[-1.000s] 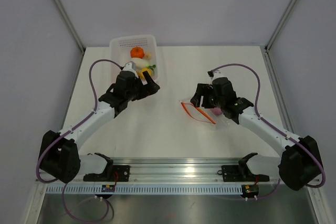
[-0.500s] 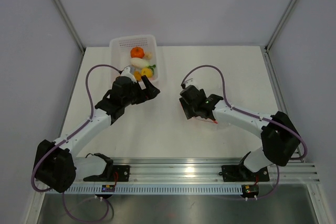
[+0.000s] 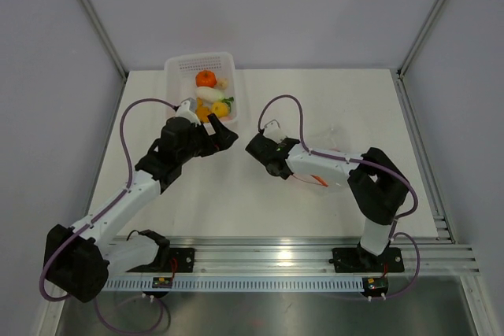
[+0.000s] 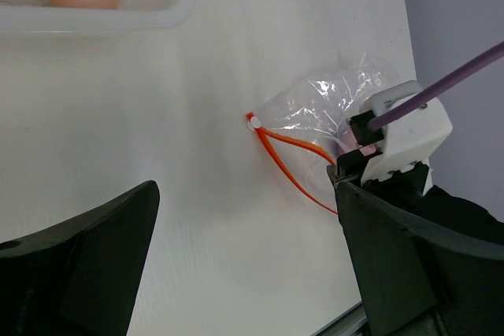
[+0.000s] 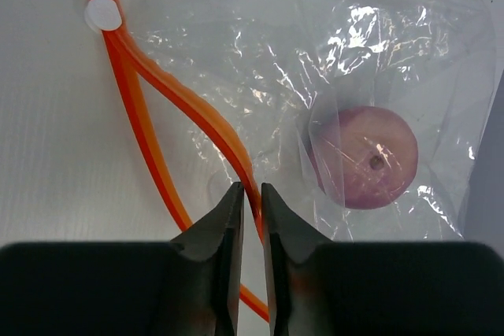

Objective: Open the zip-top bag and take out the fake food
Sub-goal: Place the fake fruit in the bin, then pick up the fake vegetable from the zipper food storage bag.

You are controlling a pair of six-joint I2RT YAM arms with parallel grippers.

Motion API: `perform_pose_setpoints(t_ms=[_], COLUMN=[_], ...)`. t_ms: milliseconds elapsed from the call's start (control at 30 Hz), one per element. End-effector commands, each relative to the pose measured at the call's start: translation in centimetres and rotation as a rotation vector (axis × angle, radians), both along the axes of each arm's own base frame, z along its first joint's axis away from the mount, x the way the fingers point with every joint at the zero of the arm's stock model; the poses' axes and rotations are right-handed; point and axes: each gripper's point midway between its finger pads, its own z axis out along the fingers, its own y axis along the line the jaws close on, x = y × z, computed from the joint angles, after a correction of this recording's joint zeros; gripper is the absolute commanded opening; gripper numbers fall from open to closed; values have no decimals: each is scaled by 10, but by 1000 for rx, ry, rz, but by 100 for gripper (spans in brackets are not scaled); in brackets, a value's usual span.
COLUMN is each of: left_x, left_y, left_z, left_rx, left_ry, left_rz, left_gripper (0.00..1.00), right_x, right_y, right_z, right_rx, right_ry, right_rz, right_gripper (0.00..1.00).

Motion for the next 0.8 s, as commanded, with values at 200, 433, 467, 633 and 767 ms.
perform_pose_setpoints(t_ms=[200,433,467,633,767], left_x=[1,5,5,8,9], left_y=[8,15,16,23,26], left_z=[20,10,9,6,3], left_rx=[-28,-98,-99,-92,-88], left_ry=[-67,-28,-25,-23,-19], left_rz=[8,11,15,36,44], left_gripper=[98,98,98,98,98], right_x=[18,27,31,46,56], right_y=[26,66,74,121,145], right_z=[31,56,56,62,71], right_rx=[96,413,453,678,748], right_ry=[-122,-177,-180,-127,-95], right_rz=[-31,-111,-117,-161,-134], right_gripper=[0,0,0,0,58])
